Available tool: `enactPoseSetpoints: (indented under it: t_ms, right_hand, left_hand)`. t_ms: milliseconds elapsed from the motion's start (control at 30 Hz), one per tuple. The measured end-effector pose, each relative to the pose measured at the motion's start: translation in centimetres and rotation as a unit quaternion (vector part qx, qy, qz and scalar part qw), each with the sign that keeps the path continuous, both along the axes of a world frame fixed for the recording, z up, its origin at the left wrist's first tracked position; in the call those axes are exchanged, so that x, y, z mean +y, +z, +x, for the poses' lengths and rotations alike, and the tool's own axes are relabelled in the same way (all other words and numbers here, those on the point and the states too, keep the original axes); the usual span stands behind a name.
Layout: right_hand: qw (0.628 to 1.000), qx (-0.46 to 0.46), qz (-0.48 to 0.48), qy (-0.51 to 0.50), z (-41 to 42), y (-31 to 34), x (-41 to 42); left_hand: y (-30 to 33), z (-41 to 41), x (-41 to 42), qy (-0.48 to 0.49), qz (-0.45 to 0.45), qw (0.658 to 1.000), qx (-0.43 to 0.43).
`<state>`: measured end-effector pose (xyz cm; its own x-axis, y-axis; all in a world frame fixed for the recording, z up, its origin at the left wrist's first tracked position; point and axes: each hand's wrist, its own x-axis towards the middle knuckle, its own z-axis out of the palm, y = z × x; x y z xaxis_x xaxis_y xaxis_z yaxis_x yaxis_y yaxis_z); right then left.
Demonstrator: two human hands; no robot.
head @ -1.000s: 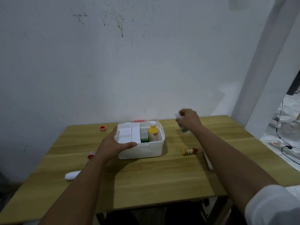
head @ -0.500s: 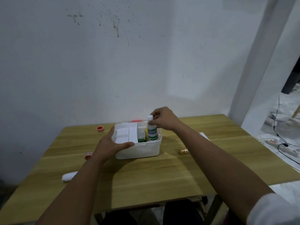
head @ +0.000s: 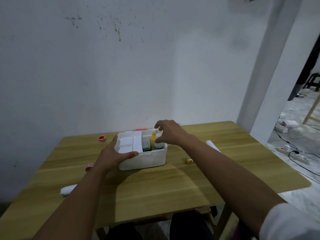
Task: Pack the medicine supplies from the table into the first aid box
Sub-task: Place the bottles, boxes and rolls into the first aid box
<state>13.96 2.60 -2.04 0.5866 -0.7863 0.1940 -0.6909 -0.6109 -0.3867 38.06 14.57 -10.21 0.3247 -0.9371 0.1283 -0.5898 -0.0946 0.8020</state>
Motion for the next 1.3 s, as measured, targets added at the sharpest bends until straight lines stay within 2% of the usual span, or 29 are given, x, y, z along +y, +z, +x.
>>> enactPoseSetpoints:
  t_ms: [67,133,200,300,400,533,667,767,867,933,1067,1300]
  right_hand:
    - [0.998,-0.058,-0.003,-0.025,-1.5,1.0,-0.5]
    - [0.998,-0.031,-0.020,-0.057,-3.5,1.4,-1.5]
    - [0.994,0.079,0.016,-0.075,-5.5,0.9,-2.3]
    - [0.960,0.248,0.112,-0.073,-7.4,-1.2,-2.3]
    - [0.939,0.315,0.106,-0.087,-8.1,-3.3,-2.0]
    - [0.947,0.301,0.090,-0.071,-8.3,-3.4,-2.0]
    - [0.986,0.148,0.060,-0.055,-7.7,1.1,-2.4]
    - [0.998,0.022,0.045,-0.036,-5.7,5.6,-1.3]
    - [0.999,-0.026,0.023,-0.008,-2.6,8.0,0.5]
    - [1.000,-0.004,0.017,0.017,-0.4,8.2,1.4]
    - [0.992,0.112,0.015,0.059,2.9,6.2,1.8]
    - [0.964,0.252,-0.058,0.060,5.3,2.9,2.4]
  left_hand:
    - [0.0,0.0,0.0,0.003,0.003,1.000,0.001]
    - [0.0,0.1,0.1,0.004,0.004,1.000,0.002]
    - [0.0,0.1,0.1,0.002,0.002,1.000,0.005]
    - [0.2,0.0,0.2,-0.001,0.000,1.000,0.006]
    - [0.3,-0.2,0.3,-0.004,-0.007,1.000,0.008]
    - [0.3,-0.2,0.4,0.002,0.006,1.000,0.011]
    - [0.3,-0.1,0.4,0.003,0.007,1.000,0.010]
    - [0.2,-0.1,0.4,-0.002,0.001,1.000,0.011]
    - [0.1,-0.1,0.2,0.004,-0.001,1.000,0.013]
    - [0.1,-0.1,0.0,0.008,0.010,1.000,0.013]
    - [0.3,-0.1,0.0,0.000,0.010,1.000,0.011]
    - [0.2,-0.3,-0.1,-0.002,-0.010,1.000,0.008]
